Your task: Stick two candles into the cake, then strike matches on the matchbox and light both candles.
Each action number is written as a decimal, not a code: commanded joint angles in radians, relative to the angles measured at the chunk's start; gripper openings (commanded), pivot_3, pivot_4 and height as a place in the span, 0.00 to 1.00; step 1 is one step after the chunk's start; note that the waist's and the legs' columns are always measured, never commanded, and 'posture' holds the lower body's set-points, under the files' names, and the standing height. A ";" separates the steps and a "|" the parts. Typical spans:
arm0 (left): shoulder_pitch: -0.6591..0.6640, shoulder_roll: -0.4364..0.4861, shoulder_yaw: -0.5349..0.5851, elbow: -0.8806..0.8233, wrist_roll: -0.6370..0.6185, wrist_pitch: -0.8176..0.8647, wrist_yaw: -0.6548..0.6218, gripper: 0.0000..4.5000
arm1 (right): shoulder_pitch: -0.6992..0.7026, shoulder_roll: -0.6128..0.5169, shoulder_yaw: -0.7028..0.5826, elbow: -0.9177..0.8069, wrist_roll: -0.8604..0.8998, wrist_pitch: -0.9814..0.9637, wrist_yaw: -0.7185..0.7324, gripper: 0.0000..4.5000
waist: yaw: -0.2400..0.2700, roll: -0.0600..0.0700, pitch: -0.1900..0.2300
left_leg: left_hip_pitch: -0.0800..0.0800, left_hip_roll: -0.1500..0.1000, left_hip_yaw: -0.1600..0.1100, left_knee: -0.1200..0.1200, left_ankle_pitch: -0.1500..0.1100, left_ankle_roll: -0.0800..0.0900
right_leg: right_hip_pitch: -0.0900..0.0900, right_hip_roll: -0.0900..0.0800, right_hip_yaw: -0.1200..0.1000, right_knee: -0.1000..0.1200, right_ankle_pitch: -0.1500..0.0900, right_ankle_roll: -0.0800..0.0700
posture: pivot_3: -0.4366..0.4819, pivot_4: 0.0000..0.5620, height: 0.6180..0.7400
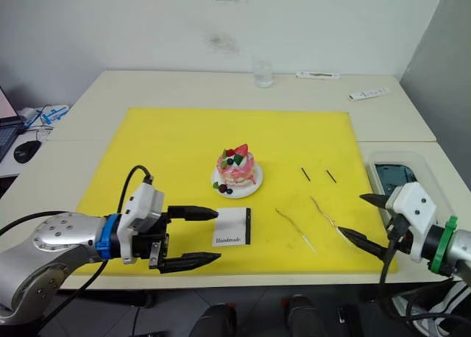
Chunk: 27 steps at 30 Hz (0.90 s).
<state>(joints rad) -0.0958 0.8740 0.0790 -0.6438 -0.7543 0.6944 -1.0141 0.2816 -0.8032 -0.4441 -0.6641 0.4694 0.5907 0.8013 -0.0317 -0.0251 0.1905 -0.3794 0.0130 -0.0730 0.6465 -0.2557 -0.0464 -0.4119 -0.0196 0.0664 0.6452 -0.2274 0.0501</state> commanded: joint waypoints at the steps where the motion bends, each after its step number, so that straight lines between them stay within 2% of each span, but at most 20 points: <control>1: -0.037 -0.014 -0.020 -0.021 -0.028 -0.001 -0.001 0.99 | 0.024 0.029 0.005 -0.009 -0.027 -0.037 -0.033 1.00 | 0.000 0.000 0.000 | 0.000 0.000 0.000 0.000 0.000 0.000 | 0.000 0.000 0.000 0.000 0.000 0.000 | 0.48 0.27 1.00; 6: -0.100 -0.046 -0.074 -0.001 -0.032 0.007 0.004 0.99 | 0.070 0.081 0.085 0.050 -0.088 -0.109 -0.046 1.00 | -0.001 0.000 0.000 | 0.001 0.001 0.000 0.000 0.000 0.000 | 0.000 0.001 0.000 0.000 0.000 0.000 | 0.48 0.27 1.00; 19: -0.104 -0.054 -0.082 -0.001 -0.030 0.011 0.002 0.99 | 0.044 0.159 0.189 0.179 -0.150 -0.169 -0.098 1.00 | -0.001 0.000 0.000 | 0.000 0.000 0.000 0.000 0.000 0.000 | 0.000 0.001 0.001 0.000 0.000 0.000 | 0.48 0.27 1.00; 22: -0.105 -0.054 -0.081 0.000 -0.029 0.012 0.003 1.00 | 0.071 0.155 0.196 0.194 -0.161 -0.186 -0.083 0.87 | -0.001 0.000 0.000 | 0.000 0.000 0.000 0.000 0.000 0.000 | 0.000 0.001 0.001 0.000 0.000 0.000 | 0.48 0.27 1.00; 27: -0.105 -0.053 -0.080 0.001 -0.028 0.014 0.007 1.00 | 0.086 0.153 0.205 0.188 -0.163 -0.201 -0.084 0.48 | -0.001 0.000 0.000 | 0.000 0.000 0.000 0.000 0.000 0.000 | 0.000 0.001 0.001 0.000 0.000 0.000 | 0.48 0.27 1.00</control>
<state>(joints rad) -0.1887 0.8204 -0.0064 -0.6306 -0.7720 0.7131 -1.0118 0.3570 -0.6453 -0.2301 -0.4792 0.3190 0.3897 0.7232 -0.0324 -0.0254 0.1902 -0.3792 0.0131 -0.0734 0.6464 -0.2556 -0.0464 -0.4114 -0.0188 0.0673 0.6448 -0.2274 0.0500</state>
